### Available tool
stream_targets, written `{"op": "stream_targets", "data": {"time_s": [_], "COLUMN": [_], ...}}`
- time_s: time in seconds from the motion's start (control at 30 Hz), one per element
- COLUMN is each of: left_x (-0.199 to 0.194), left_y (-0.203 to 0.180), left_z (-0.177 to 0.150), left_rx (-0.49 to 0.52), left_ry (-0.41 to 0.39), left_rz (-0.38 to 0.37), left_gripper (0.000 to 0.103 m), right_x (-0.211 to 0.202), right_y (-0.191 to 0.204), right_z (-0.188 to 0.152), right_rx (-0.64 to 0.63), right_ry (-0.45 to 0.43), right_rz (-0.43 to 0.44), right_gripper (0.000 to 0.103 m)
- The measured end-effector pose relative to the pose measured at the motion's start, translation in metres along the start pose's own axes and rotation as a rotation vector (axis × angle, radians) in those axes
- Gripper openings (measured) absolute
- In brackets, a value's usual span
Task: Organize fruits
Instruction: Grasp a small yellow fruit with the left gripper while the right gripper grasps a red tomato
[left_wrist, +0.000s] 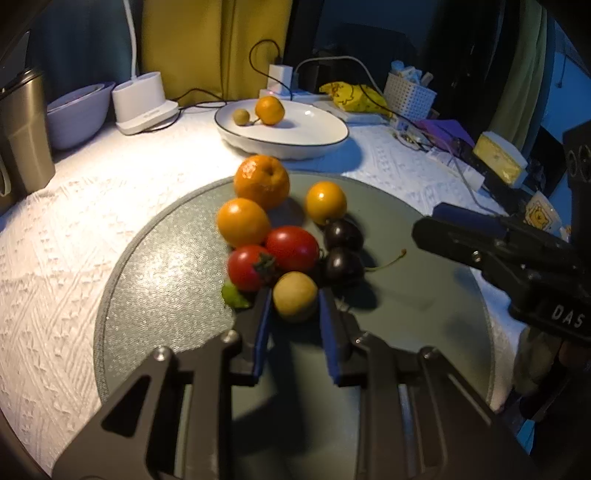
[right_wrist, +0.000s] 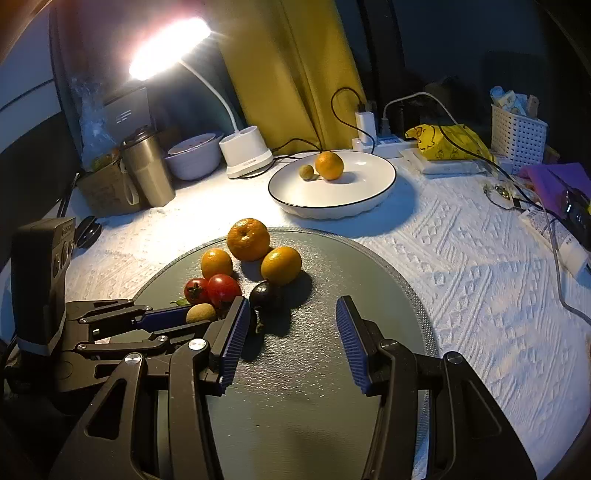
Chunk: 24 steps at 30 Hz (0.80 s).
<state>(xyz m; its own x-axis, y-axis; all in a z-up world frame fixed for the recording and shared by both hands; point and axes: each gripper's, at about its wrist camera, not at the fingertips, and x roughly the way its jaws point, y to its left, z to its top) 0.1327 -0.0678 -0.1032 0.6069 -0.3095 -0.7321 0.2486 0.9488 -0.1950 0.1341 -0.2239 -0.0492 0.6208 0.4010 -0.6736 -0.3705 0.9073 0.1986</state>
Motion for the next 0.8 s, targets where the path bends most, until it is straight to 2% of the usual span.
{"op": "stream_targets", "data": {"time_s": [0.27, 0.7, 0.8], "left_x": [-0.028, -0.053, -0.055], "left_y": [0.015, 0.073, 0.083], "left_z": [-0.006, -0.020, -0.022], "left_rx": [-0.022, -0.099, -0.109], "left_ry": [-0.046, -0.095, -0.103], "left_rz": [-0.014, 0.040, 0.045], "left_gripper": [0.026, 0.026, 0.026], "right_x": [0.006, 0.040, 0.049], "right_y": [0.025, 0.076, 0.082], "right_z": [0.003, 0.003, 0.005], "right_rx": [-0.045, -0.113, -0.118], "right_ry": [0.015, 0.099, 0.115], "right_rz": [0.023, 0.096, 0.093], "right_gripper": [0.052, 0.051, 0.048]}}
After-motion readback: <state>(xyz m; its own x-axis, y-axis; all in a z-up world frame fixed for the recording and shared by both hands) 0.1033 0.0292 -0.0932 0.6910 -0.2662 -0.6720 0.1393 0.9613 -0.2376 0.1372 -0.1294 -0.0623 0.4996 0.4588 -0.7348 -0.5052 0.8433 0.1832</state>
